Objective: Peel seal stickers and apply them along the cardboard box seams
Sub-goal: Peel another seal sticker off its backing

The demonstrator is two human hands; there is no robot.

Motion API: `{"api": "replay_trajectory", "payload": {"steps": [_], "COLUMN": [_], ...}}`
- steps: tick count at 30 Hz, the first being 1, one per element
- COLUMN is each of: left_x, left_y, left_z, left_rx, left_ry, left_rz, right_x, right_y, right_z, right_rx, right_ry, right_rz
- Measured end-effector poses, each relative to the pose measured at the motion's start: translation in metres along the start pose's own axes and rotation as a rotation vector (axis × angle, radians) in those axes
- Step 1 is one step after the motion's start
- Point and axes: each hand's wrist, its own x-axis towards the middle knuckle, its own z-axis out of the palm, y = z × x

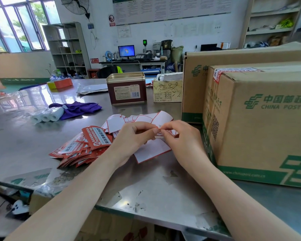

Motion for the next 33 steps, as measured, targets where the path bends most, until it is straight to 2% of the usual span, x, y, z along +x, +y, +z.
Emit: {"api": "replay_trajectory", "payload": {"steps": [4,13,15,18,20,23,26,28,30,33], "left_x": [-0.0011,-0.0018,-0.0007,-0.0017,-0.0021,-0.0040,-0.0052,-0.0045,-0.0030,0.0003], "left_y": [0.0019,0.0018,0.0025,0.0070,0.0086,0.0086,0.0068,0.0061,0.0049,0.0028], "left_z": [0.0006,0.0023,0.0014,0.0017,0.0017,0.0027,0.0041,0.0048,0.0045,0.0036], "left_rx": [0.007,-0.014,-0.099,-0.347,-0.394,-0.337,-0.001,0.104,0.102,-0.024], "left_ry": [-0.011,-0.022,-0.003,-0.033,-0.070,-0.102,-0.054,-0.022,0.007,0.055], "left_rz": [0.019,0.031,-0.008,-0.092,-0.108,-0.106,-0.035,-0.031,-0.066,-0.132], "right_x": [0.0003,0.0045,0.0064,0.0078,0.0074,0.0069,0.0067,0.0063,0.0064,0.0063], "right_y": [-0.0023,0.0035,0.0051,0.0052,0.0042,0.0023,0.0013,0.0010,0.0014,0.0005], "right_z": [-0.0002,-0.0001,-0.0002,0.0001,0.0009,0.0010,0.0021,0.0032,0.0032,0.0012], "right_rx": [0.057,0.174,0.208,0.285,0.317,0.345,0.338,0.328,0.325,0.359], "right_ry": [-0.037,0.003,0.037,0.071,0.051,0.003,-0.037,-0.056,-0.053,-0.029], "right_rz": [0.053,0.162,0.187,0.218,0.250,0.279,0.273,0.273,0.271,0.269]}}
